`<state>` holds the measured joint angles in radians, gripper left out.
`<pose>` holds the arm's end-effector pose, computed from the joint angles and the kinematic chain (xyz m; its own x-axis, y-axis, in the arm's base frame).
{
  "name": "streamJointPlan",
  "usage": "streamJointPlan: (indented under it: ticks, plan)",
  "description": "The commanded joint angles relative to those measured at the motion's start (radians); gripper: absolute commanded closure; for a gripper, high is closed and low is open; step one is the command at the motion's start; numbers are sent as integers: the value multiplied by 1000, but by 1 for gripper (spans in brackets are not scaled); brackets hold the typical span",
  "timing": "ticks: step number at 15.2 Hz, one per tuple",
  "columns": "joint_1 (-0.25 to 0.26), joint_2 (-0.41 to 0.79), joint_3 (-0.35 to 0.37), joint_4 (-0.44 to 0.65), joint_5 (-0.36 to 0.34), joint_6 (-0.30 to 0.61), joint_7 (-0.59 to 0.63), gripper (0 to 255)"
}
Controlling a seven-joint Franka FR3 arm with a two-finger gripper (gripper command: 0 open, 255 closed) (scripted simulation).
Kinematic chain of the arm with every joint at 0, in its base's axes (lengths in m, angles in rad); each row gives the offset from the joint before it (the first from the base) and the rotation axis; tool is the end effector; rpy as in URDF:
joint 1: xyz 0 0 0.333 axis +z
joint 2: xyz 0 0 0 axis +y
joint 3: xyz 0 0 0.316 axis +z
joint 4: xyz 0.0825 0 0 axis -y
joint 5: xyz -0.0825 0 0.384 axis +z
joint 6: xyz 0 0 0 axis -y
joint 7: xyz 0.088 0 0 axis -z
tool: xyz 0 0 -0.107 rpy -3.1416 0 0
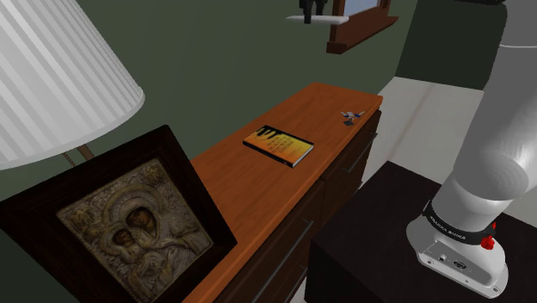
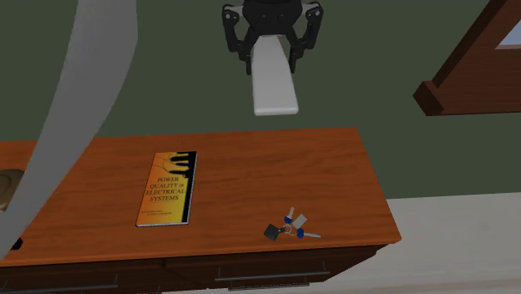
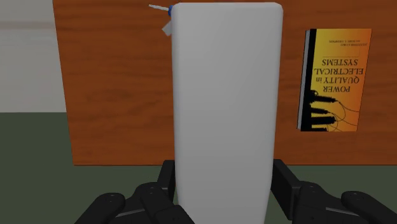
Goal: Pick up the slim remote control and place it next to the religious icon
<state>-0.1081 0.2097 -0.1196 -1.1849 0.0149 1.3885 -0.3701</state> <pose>0.5841 -0.1234 0.6666 0.9891 0.1470 -0.0081 0.1471 -0.9891 0.0078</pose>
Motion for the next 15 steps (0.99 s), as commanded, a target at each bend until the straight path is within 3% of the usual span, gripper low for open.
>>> streamJointPlan:
  ticks: [1,7,15]
  plan:
    - [28,-60,15,-79,-9,20,40,255]
    - [102,-219,73,-280,-25,62,169,255]
    - [184,-361,170,-442,-15,80,349,255]
